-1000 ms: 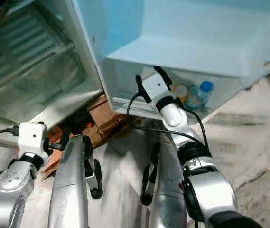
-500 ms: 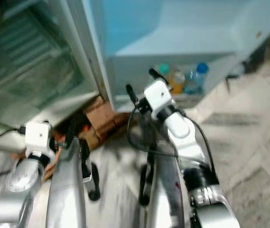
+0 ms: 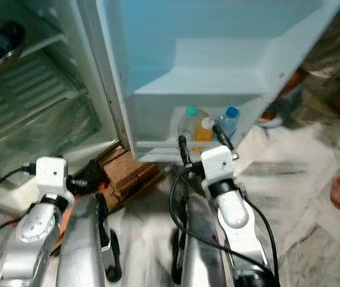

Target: Restocking fridge

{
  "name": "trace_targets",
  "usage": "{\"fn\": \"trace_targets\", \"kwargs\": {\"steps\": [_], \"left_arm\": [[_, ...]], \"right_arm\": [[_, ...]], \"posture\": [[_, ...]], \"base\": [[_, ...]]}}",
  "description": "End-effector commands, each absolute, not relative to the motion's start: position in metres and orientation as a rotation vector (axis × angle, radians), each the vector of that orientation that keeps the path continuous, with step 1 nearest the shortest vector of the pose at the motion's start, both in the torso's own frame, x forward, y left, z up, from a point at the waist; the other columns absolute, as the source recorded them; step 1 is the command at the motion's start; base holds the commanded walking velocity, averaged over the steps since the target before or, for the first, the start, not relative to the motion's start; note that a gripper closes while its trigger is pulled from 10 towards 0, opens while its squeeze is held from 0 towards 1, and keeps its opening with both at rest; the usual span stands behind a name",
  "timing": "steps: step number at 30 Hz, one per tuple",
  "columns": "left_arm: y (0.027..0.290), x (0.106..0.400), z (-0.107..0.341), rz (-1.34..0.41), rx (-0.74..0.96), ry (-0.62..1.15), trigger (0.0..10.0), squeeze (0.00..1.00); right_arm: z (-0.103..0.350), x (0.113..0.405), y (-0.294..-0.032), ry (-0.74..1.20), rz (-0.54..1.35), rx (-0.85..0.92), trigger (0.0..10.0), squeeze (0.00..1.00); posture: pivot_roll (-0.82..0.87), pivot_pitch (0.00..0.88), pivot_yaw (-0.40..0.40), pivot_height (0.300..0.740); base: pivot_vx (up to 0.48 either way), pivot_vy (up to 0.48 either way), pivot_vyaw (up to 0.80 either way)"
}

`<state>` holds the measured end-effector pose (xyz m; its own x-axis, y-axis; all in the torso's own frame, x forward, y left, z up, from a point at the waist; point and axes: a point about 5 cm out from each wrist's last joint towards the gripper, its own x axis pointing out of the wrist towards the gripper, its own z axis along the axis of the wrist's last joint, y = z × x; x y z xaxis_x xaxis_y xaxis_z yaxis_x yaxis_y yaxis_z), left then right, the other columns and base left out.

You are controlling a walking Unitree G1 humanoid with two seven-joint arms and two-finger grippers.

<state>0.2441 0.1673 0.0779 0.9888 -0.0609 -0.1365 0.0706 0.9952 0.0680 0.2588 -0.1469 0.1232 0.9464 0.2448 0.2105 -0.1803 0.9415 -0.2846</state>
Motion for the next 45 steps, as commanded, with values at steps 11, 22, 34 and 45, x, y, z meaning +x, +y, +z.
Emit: {"fn": "trace_targets", "kwargs": {"steps": [11,22,34,45], "left_arm": [[0.159,0.253,0.076,-0.081,0.070,0.106,10.0,0.00],[0.157,0.260,0.079,-0.089,0.075,0.081,10.0,0.00],[0.156,0.265,0.079,-0.098,0.080,0.072,10.0,0.00],[0.154,0.266,0.078,-0.112,0.084,0.071,10.0,0.00]], "right_arm": [[0.154,0.275,-0.164,-0.302,0.045,-0.216,10.0,0.00],[0.153,0.284,-0.171,-0.258,-0.001,-0.196,10.0,0.00],[0.155,0.288,-0.172,-0.254,-0.011,-0.197,10.0,0.00],[0.158,0.291,-0.174,-0.264,-0.022,-0.198,10.0,0.00]], "posture": [[0.04,0.039,-0.043,0.572],[0.03,0.041,-0.044,0.634],[0.02,0.035,-0.041,0.705],[0.02,0.030,-0.039,0.740]], "base": [[0.000,0.000,0.00],[0.000,0.000,0.00],[0.000,0.000,0.00],[0.000,0.000,0.00]]}}
